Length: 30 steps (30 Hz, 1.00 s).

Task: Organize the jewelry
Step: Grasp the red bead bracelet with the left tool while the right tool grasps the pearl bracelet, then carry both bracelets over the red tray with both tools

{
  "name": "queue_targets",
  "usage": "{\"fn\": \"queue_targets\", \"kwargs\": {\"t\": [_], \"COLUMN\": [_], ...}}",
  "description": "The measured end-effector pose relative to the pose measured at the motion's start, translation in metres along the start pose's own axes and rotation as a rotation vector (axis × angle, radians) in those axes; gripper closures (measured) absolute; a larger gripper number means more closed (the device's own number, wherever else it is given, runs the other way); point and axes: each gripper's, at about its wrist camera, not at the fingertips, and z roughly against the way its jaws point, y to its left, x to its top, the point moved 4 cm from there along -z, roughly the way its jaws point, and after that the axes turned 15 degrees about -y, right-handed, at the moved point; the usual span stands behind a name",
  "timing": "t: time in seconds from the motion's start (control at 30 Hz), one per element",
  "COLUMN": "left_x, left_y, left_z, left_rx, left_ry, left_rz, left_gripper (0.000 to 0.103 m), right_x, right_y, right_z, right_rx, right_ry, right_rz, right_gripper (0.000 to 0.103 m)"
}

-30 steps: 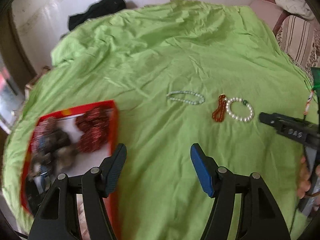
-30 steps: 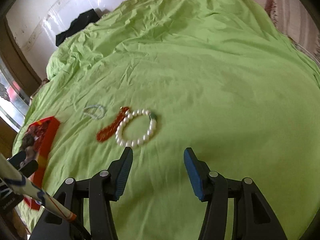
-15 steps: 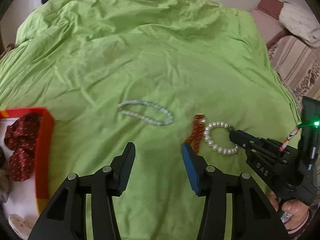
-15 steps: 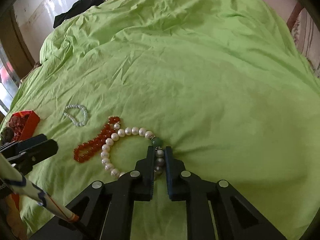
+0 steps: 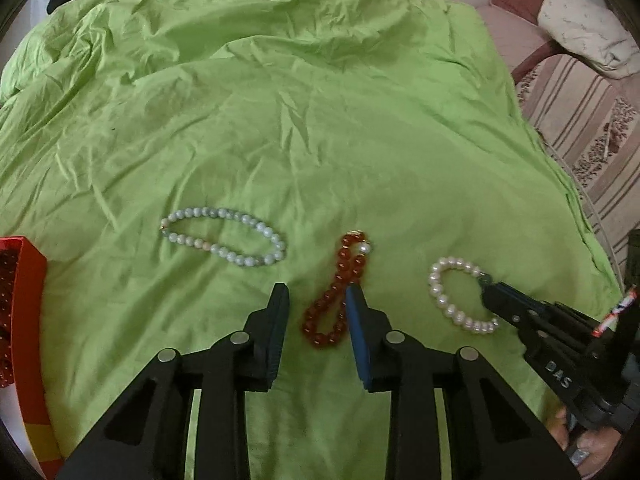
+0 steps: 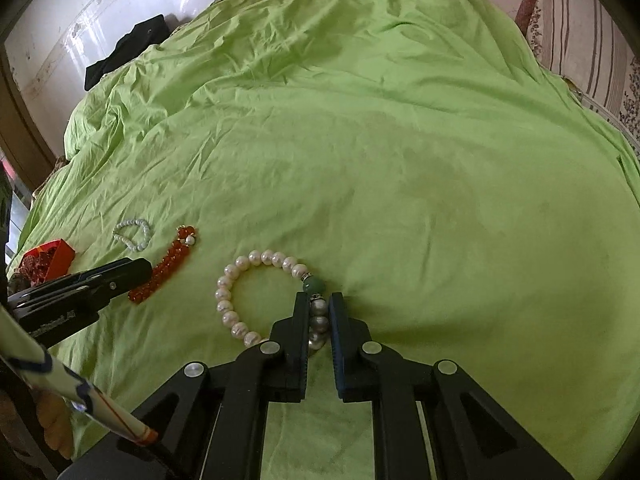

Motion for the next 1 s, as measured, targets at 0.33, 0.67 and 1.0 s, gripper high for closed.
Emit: {"fn": "queue_targets", "kwargs": {"t": [0.33, 0.67, 1.0], "left_x": [-0.011, -0.011, -0.011], "left_y": [-0.017, -0.011, 0.010], "left_z": [-0.012, -0.006, 0.087], "left_rx": [0.011, 0.043, 0.029], "left_ry": [0.016, 0.007, -0.070], "left_rz": [-0.082, -0.068, 0.030], "left_gripper": [0.079, 0.096, 0.096], "right_x": [-0.005, -0.007, 0.002], "right_y": [-0.001, 0.002, 0.004], "right_z": [-0.006, -0.008, 0.030], "right_rx": [0.016, 0.033, 0.109], "right_ry": [-0.002, -0.015, -0.060], "right_rz": [-0.031, -0.020, -0.120], "right_gripper": [0.092, 0.092, 0.093]}}
